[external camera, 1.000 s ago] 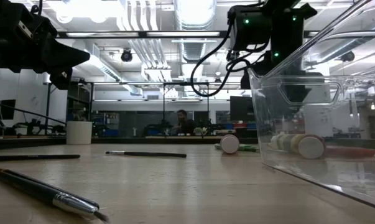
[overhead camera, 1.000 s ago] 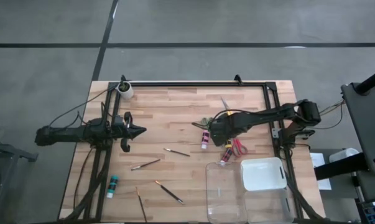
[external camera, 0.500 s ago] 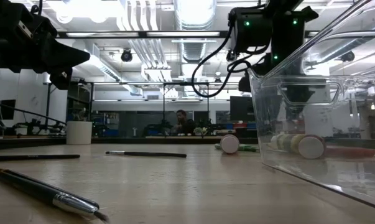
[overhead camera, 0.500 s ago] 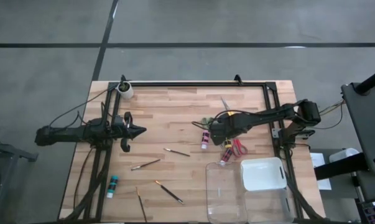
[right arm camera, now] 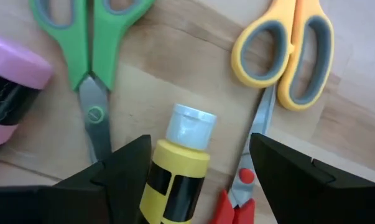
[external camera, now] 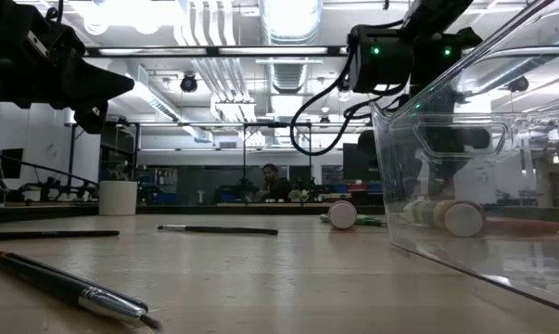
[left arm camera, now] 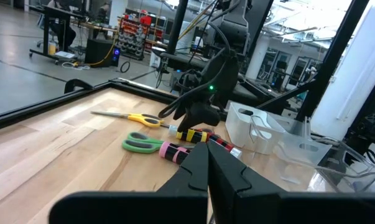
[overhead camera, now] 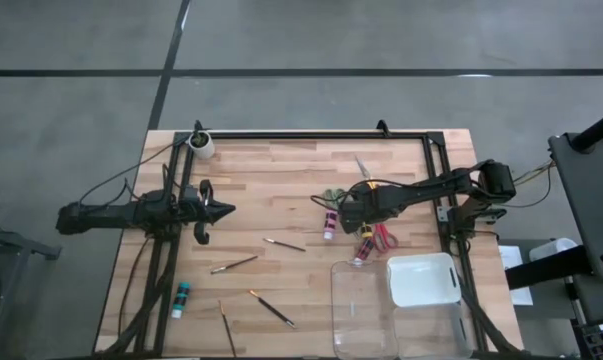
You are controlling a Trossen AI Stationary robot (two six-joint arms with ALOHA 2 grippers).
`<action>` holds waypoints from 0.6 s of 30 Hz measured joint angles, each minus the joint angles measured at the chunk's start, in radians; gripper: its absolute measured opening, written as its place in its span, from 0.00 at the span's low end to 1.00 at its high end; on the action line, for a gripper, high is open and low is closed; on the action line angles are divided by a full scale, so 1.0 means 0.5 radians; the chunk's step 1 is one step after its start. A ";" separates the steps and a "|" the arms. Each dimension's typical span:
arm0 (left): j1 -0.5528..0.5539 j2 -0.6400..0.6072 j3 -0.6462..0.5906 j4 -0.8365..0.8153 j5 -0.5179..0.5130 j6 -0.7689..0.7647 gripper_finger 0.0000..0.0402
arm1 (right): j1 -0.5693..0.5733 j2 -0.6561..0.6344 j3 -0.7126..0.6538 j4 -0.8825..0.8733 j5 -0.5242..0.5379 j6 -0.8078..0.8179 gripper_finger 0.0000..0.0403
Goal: Pick & Place Paint Supplies
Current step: Put the yellow paint bottle into the white bin
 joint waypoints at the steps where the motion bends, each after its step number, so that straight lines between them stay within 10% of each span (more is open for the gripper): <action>1: 0.000 0.000 -0.001 0.000 0.000 0.000 0.00 | 0.002 0.000 -0.010 0.019 -0.006 0.009 0.68; 18: -0.001 0.000 -0.001 0.000 0.000 0.000 0.00 | 0.021 0.000 -0.231 0.456 -0.095 0.074 0.68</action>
